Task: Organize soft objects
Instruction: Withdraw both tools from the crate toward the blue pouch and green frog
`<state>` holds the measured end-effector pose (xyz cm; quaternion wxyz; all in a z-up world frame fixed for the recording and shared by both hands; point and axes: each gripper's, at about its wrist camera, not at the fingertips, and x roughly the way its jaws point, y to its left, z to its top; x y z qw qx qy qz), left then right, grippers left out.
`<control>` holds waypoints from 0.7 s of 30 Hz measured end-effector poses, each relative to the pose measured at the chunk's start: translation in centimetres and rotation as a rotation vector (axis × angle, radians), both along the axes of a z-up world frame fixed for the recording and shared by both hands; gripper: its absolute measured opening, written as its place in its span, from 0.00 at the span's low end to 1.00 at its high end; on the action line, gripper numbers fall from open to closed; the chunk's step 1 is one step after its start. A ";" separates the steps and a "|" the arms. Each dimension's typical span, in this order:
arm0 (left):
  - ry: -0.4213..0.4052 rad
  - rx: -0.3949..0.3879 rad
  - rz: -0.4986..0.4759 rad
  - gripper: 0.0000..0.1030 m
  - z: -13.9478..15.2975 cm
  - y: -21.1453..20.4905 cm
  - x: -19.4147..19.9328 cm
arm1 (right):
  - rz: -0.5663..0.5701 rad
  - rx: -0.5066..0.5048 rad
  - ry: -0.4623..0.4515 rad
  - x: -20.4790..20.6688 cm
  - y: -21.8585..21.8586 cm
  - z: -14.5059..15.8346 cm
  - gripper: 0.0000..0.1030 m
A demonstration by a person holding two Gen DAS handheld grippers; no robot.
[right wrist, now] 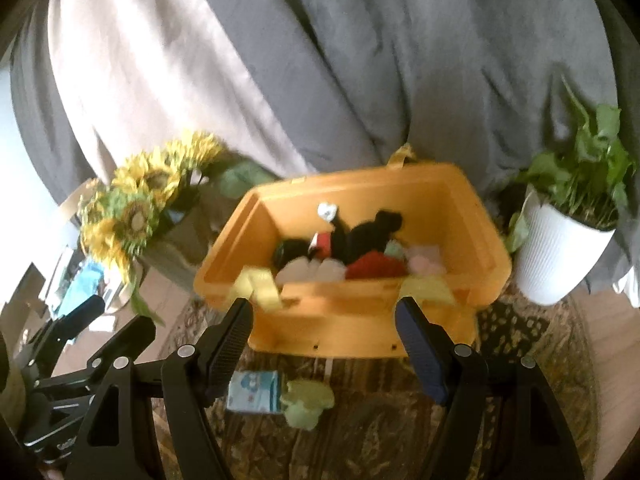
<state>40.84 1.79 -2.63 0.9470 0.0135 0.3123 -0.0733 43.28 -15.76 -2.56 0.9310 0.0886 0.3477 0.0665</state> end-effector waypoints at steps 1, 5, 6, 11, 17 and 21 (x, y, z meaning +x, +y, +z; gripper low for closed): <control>0.008 -0.002 0.004 0.89 -0.4 0.3 -0.2 | 0.004 -0.001 0.007 -0.1 0.0 -0.3 0.72; 0.045 -0.001 0.014 0.89 -1.7 0.9 -0.7 | 0.024 -0.004 0.051 -0.3 0.4 -1.9 0.72; 0.054 -0.003 0.015 0.89 -2.0 1.0 -0.8 | 0.028 -0.003 0.062 -0.3 0.5 -2.3 0.72; 0.105 0.008 0.022 0.89 -3.9 1.7 -1.4 | 0.052 0.003 0.122 -0.2 1.0 -4.3 0.72; 0.155 0.005 0.037 0.89 -6.2 2.4 -1.7 | 0.077 0.005 0.181 -0.1 2.0 -6.6 0.72; 0.165 0.019 0.023 0.89 -7.6 2.6 -1.8 | 0.093 0.002 0.218 0.0 2.5 -8.2 0.72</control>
